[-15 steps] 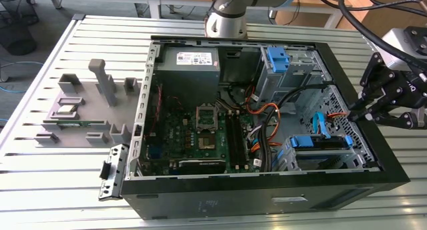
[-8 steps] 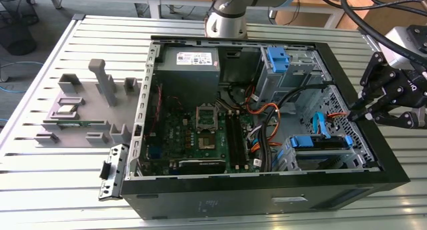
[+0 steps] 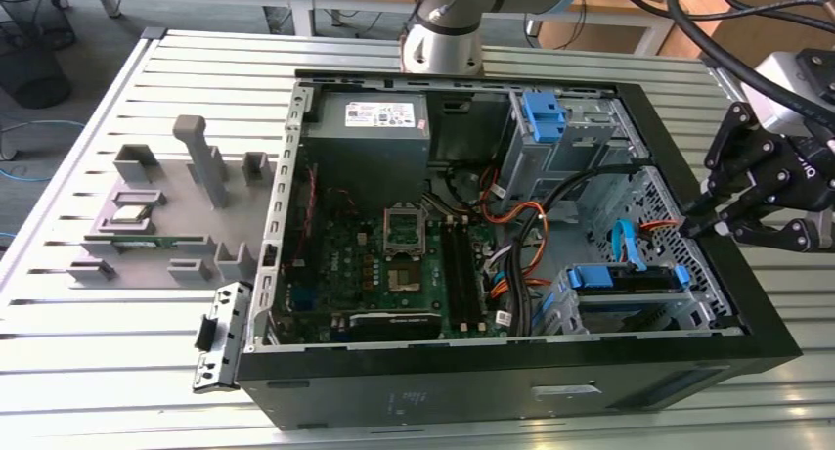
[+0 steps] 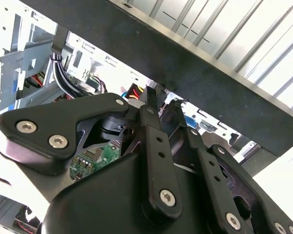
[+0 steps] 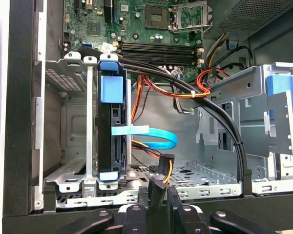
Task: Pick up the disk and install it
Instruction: 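Insert the second disk wire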
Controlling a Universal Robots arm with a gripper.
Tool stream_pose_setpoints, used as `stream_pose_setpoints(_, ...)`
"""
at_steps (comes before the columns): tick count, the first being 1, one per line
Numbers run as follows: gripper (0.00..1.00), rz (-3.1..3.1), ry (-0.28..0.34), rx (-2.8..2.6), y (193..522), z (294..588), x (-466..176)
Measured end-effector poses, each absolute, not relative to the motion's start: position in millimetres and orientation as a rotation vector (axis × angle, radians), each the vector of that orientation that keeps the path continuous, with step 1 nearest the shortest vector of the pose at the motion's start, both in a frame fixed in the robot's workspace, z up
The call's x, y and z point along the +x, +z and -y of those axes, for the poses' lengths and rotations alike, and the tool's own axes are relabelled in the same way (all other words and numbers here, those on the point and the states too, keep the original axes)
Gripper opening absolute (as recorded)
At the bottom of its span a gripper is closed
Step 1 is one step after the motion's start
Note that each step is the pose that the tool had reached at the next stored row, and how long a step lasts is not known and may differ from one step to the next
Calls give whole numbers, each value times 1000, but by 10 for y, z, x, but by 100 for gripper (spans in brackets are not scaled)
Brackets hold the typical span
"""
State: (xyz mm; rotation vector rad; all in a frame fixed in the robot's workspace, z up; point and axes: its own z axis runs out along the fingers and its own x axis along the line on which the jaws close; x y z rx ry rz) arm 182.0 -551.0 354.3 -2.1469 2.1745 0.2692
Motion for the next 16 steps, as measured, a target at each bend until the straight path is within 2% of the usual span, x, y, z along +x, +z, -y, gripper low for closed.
stream_pose_setpoints(16, 29, -2189, 254, -2158, 3515, 5424, 1842)
